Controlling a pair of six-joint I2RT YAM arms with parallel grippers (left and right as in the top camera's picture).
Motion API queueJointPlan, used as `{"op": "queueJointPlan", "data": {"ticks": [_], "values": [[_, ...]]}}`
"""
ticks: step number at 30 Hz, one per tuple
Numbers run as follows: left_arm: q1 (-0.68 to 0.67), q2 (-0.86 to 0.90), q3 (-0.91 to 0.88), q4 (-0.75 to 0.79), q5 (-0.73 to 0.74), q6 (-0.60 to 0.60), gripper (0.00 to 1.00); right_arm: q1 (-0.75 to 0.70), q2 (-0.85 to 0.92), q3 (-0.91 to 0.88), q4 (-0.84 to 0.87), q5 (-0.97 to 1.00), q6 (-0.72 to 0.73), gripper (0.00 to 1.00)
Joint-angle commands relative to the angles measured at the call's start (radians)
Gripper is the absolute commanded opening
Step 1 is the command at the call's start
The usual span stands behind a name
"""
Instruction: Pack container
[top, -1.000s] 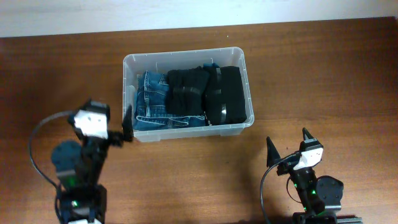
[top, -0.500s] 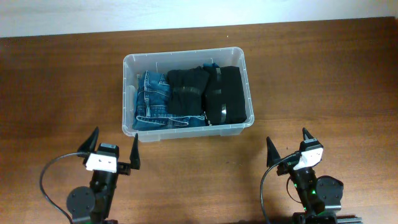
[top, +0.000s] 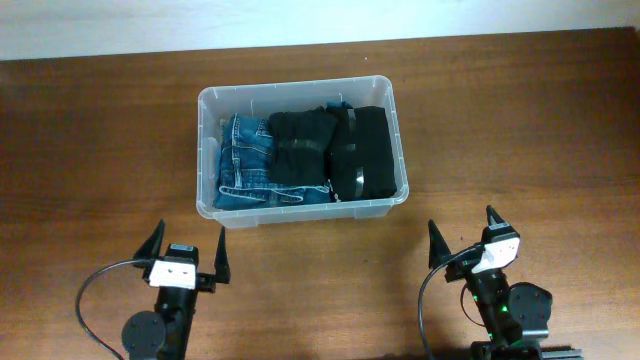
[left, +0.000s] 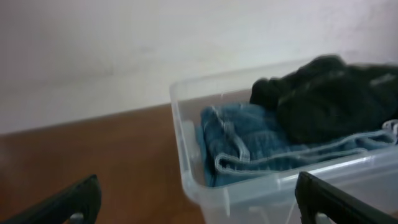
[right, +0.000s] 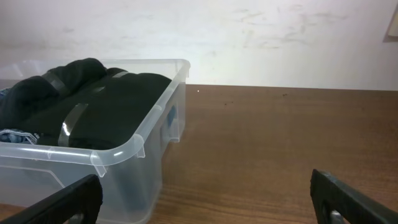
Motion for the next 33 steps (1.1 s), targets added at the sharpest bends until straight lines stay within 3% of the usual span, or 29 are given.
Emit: {"op": "queueJointPlan", "data": {"ticks": [1,5,33], "values": [[-0.003,-0.041,-0.011,-0.049,-0.047,-0.002,0.99,-0.006,-0.008,-0.008,-0.001,-0.016,-0.006,0.99],[-0.003,-0.08,-0.011,-0.143,-0.073,-0.002,1.0,-0.006,-0.008,-0.008,-0.001,-0.016,-0.006,0.98],[-0.061,-0.099,-0.011,-0.142,-0.114,-0.002,1.0,-0.006,-0.008,-0.008,-0.001,-0.016,-0.006,0.99]]}}
